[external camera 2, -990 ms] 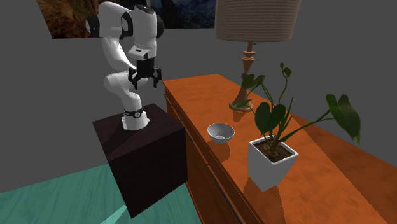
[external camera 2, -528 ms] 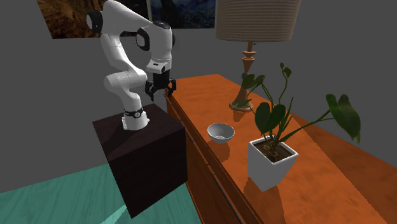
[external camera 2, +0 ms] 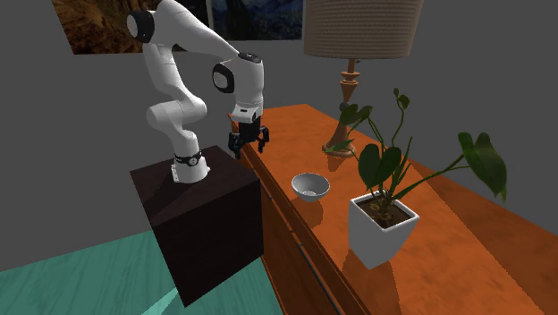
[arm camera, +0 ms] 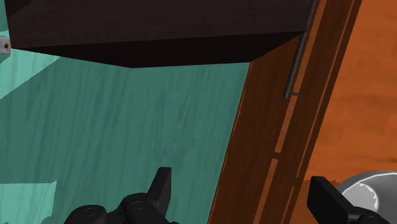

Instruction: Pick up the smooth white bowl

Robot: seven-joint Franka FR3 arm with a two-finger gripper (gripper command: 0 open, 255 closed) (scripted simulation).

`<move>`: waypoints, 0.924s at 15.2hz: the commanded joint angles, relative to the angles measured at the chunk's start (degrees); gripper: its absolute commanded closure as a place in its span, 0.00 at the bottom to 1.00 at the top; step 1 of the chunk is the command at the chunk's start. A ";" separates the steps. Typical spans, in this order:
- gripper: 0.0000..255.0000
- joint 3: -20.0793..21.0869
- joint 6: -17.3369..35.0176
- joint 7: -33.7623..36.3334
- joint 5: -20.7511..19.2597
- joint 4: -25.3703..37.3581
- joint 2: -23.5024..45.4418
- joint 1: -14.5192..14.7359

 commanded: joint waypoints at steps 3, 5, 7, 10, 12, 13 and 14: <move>0.00 1.92 6.78 2.32 -0.08 3.53 8.23 0.71; 0.00 2.73 9.77 3.53 -0.53 5.53 12.28 1.03; 0.00 3.43 12.50 4.84 -1.26 7.81 16.36 1.40; 0.00 4.23 16.06 6.94 -2.80 11.75 22.51 2.10; 0.00 4.52 18.05 8.40 -4.06 14.72 26.59 2.74; 0.00 4.59 18.93 9.12 -4.73 16.31 28.63 3.12; 0.00 4.62 19.74 9.84 -5.41 17.97 30.66 3.54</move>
